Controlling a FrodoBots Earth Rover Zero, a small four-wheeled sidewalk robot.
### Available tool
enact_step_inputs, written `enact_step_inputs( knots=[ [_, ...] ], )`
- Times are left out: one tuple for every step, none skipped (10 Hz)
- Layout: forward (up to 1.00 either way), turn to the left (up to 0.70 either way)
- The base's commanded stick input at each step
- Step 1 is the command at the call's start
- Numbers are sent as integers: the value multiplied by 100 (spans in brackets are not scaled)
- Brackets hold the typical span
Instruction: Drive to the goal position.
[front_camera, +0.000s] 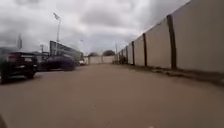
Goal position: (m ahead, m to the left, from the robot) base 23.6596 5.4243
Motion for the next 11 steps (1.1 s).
enact_step_inputs(
  knots=[
    [100,0],
    [100,0],
    [100,0],
    [100,0],
    [100,0],
    [100,0],
    [100,0],
    [100,0],
    [100,0],
    [100,0],
    [100,0]
  ],
)
